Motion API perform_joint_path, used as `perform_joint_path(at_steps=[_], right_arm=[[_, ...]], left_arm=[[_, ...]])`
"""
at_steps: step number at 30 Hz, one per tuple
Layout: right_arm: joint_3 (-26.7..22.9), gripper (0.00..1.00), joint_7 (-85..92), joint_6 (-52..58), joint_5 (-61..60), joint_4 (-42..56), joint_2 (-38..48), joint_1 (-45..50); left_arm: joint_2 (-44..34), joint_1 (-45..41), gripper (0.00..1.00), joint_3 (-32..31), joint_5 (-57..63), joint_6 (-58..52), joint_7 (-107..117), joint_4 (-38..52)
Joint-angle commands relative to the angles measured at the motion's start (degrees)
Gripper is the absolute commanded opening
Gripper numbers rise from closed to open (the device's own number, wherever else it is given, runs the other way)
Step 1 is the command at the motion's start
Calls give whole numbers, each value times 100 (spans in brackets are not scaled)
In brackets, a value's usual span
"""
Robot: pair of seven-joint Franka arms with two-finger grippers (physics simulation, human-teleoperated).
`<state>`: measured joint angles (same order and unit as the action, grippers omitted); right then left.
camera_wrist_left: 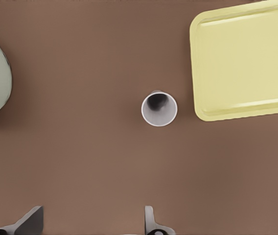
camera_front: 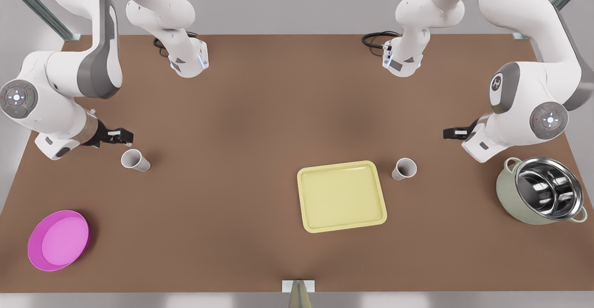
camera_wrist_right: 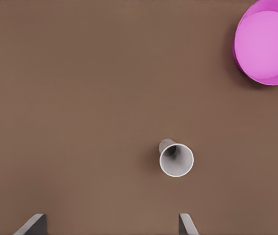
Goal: Use both arms to respectively pick up the white IKEA cups from the middle-left and middle-right positions, then place the white IKEA cups onto the middle-middle tray, ensuring that the cups remain upright and do not tip over
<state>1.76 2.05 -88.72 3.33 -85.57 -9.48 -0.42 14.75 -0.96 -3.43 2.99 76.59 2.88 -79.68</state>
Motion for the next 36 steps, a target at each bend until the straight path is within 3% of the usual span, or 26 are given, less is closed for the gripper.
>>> perform_joint_path(at_steps=[1,4,6,7,8,12,17,22,28,29,30,32,34,36], right_arm=[[0,100,67,-268,-25,-4,16,-2],[0,100,59,-295,-113,-180,87,-37],[-9,100,67,-295,-131,-136,52,-46],[-9,100,128,-312,-61,-153,-19,-72],[-35,100,533,-339,-52,-180,-194,-212],[-44,100,1254,-1613,-25,-592,-836,-731],[-44,100,1834,-3318,-219,-2429,-335,-1337],[-53,100,2080,-4030,-245,-3071,-537,-1495],[-44,100,2177,-4100,-263,-3115,-801,-1698],[-44,100,2212,-4109,-263,-3133,-784,-1715],[-44,100,2212,-4127,-263,-3142,-801,-1733],[-44,100,2212,-4179,-271,-3194,-862,-1751],[-44,100,2247,-4311,-271,-3361,-889,-1838],[-44,100,2256,-4346,-351,-3432,-915,-1838]], left_arm=[[-7,-1,100,0,-9,198,-200,-12],[-7,-1,100,0,-9,312,-200,-188],[-7,-115,100,9,-9,1891,-183,-1416],[116,-115,100,9,-18,3255,-165,-2182],[292,-62,100,9,-123,3854,-156,-2438],[503,-18,100,9,-273,4882,-182,-2824],[688,8,100,9,-264,5120,-191,-3036],[767,-1,100,9,-264,5103,-191,-3282],[1118,-9,100,9,-264,5111,-182,-3361],[1145,-18,85,9,-264,5120,-182,-3361],[1153,-18,56,9,-264,5120,-182,-3352],[1145,-18,50,9,-264,5120,-182,-3352],[1136,-27,36,9,-281,5111,-156,-3352],[1127,-36,31,-9,-282,5094,-147,-3352]])
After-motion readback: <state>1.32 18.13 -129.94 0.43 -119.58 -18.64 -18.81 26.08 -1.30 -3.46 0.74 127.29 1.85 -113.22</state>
